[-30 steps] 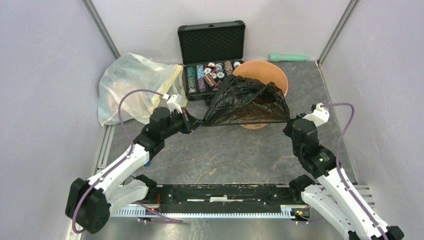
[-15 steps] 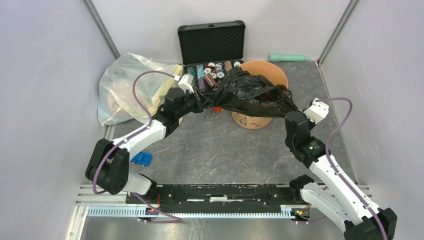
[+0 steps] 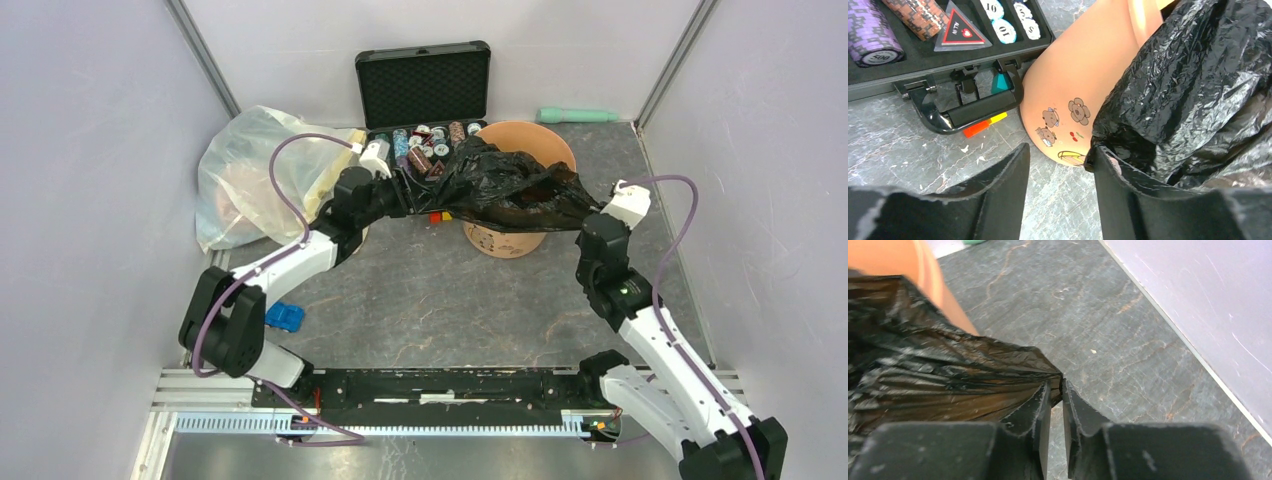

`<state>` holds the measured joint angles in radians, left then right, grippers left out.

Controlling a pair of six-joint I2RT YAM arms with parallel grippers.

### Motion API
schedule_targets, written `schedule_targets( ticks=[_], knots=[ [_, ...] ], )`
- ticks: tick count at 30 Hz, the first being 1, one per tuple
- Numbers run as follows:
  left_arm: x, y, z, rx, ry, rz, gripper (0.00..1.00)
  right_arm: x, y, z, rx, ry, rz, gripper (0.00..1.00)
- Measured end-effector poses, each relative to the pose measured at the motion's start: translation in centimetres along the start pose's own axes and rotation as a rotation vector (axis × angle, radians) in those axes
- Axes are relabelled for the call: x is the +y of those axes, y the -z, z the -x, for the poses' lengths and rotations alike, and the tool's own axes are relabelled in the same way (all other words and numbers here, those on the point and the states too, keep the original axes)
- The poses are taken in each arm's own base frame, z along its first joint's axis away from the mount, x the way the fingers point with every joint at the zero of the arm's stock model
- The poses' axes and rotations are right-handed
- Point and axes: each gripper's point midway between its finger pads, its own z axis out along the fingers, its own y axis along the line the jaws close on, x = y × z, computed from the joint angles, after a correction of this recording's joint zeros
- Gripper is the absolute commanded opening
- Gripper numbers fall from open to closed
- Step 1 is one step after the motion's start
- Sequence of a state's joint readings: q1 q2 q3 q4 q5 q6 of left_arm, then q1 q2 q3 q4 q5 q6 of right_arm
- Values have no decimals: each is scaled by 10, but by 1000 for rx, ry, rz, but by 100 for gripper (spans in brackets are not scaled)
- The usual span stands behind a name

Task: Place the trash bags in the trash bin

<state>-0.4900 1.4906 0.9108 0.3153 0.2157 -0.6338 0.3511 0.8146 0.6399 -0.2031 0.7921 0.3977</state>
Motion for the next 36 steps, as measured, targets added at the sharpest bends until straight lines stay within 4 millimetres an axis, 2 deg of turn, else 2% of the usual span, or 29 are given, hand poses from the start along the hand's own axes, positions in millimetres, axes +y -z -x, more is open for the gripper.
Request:
schedule_targets(
  ticks=[4, 7, 9, 12, 16, 21, 25, 31, 36],
  knots=[
    [-5, 18, 9, -31, -23, 11, 76, 9, 8, 14, -40, 28, 95, 45],
    [-10, 33, 19, -64, -50, 30, 86, 15, 15, 22, -77, 44, 170, 46],
    [-11, 45, 27, -91, -69, 55, 89, 17, 18, 20, -82, 60, 200, 46],
    [-6, 61, 31, -125, -86, 101, 91, 22, 18, 13, -71, 88, 237, 47],
    [2, 74, 30, -132, -98, 147, 90, 29, 17, 2, -41, 121, 277, 56],
    [6, 76, 25, -110, -127, 166, 88, 40, 24, 3, -50, 170, 370, 70],
    [10, 71, 17, -73, -137, 172, 87, 45, 34, 11, -68, 232, 435, 77],
    [15, 60, 5, -23, -133, 172, 86, 61, 54, 46, -149, 322, 569, 80],
    [14, 57, 3, -8, -132, 162, 86, 84, 71, 77, -222, 397, 702, 80]
  ],
)
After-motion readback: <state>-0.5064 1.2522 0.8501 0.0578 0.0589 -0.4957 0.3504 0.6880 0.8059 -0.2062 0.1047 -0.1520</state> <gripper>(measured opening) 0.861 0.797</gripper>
